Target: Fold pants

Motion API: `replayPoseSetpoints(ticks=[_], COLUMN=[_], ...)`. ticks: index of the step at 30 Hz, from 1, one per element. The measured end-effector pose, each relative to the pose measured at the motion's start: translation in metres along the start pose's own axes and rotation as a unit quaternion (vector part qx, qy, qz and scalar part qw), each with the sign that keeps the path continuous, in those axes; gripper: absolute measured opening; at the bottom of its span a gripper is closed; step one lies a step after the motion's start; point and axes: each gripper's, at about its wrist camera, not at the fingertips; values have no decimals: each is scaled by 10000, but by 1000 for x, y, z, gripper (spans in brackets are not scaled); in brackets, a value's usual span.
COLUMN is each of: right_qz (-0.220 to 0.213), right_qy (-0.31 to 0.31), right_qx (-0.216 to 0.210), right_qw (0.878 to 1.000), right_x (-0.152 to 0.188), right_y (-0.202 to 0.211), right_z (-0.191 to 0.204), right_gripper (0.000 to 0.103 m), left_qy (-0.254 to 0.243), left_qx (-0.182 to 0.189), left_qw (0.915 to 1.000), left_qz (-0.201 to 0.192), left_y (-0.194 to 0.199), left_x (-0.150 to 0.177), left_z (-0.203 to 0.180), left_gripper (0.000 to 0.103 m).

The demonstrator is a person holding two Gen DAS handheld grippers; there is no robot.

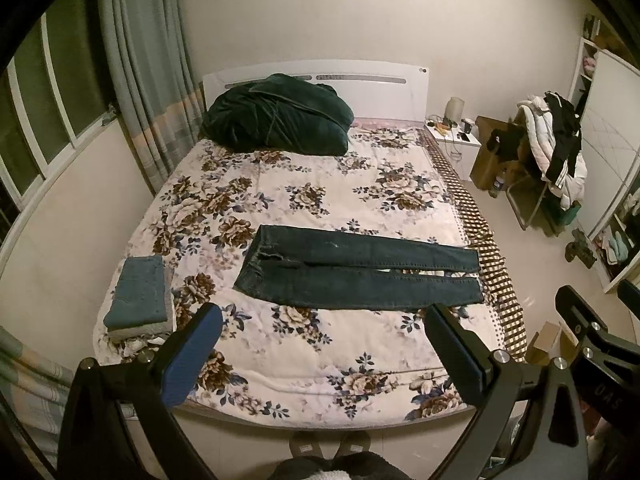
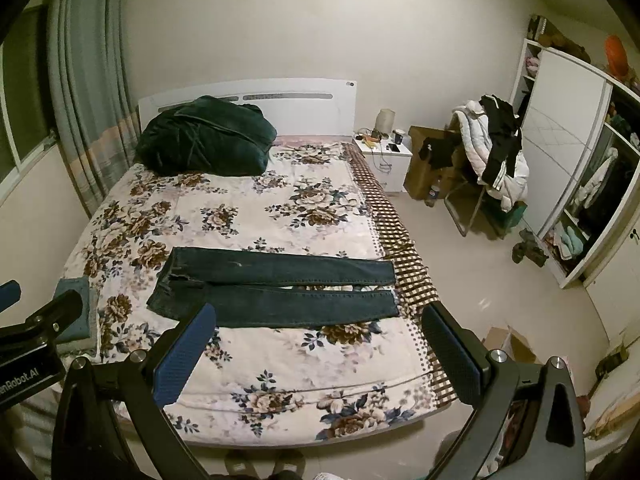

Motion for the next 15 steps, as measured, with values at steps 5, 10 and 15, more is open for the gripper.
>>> replayPoseSetpoints(ticks=[5,10,15], right_qz=[-44,-61,-75], right_qy=[14,13,22], right_qx=[-26,-55,-84], right_qw=[10000,10000,9999], right_x=[-2,-4,-7], right_y=[4,7,11], right_z=[4,5,9], right_gripper=[103,103,103], left_qy=[28,37,46], left_qx=[-16,-19,-20], left_qw=[10000,10000,9999], left_qz=[-64,-82,-95], left_y=[5,6,7], left_x=[1,1,0], left_z=[5,7,9], left_gripper=[103,103,103])
Point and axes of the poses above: each gripper's, at about its wrist camera, not at the fingertips, and y roughly against the way its jaws point, z to its left, x to its underside, and after that the axes turned 4 degrees about z, right-handed
